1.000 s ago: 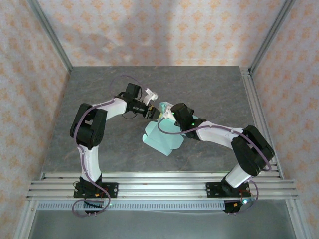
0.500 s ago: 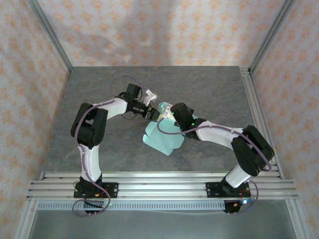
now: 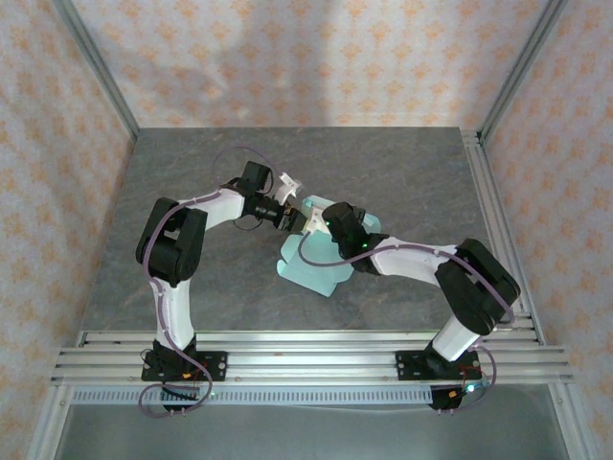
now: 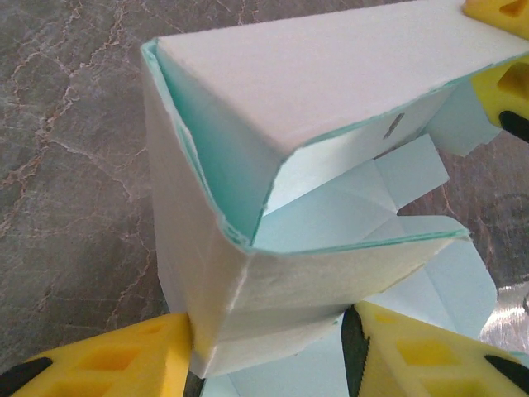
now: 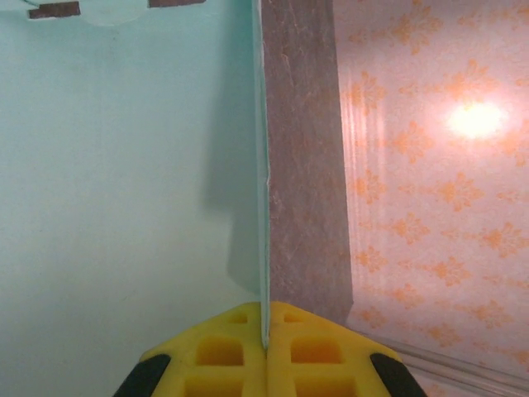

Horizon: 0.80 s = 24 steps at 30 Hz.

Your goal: Fold the paper box

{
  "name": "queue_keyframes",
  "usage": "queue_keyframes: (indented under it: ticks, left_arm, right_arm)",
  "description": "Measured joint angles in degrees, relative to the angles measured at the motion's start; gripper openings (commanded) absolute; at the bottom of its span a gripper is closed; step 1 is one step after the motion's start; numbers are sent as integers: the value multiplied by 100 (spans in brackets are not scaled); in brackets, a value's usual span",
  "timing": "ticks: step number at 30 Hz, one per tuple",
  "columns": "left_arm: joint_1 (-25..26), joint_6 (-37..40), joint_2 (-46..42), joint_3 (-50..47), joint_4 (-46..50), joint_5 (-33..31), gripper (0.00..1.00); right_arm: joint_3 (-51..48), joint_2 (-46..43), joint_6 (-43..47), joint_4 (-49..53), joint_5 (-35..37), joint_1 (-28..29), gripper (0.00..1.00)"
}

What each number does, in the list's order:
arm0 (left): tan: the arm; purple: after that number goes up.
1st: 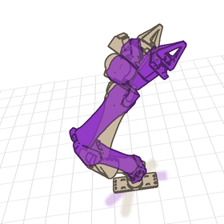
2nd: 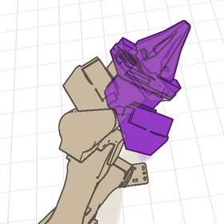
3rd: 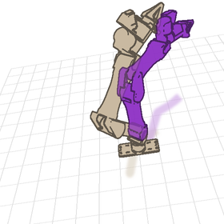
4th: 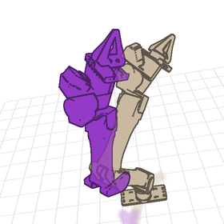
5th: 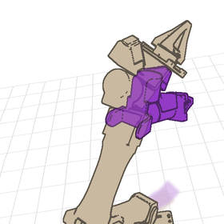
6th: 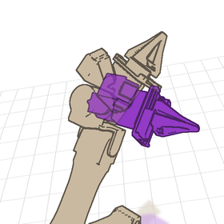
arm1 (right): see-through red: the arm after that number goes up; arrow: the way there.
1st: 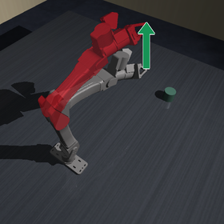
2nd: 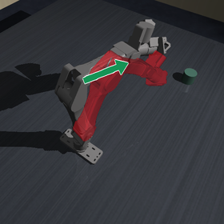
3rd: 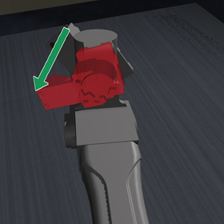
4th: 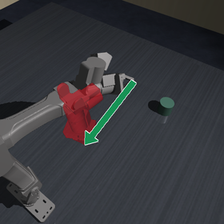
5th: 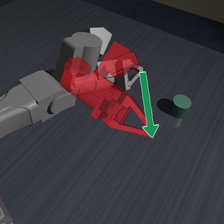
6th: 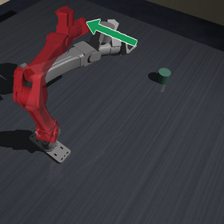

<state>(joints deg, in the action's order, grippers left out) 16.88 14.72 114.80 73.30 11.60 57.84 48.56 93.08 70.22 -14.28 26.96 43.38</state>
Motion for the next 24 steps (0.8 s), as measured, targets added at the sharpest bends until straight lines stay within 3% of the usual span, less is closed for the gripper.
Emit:
queue_keyframes:
  ticks: [11,22,24]
  left_arm:
    - [0,2,0,-13,2,-157,50]
    - [0,17,0,-50,208,-348,45]
    - [0,-2,0,-50,208,-404,39]
  right_arm:
    - [-501,251,553,-1373,326,74,0]
    - [-608,321,619,-1797,352,160,0]
    - [-623,321,619,-1812,350,160,0]
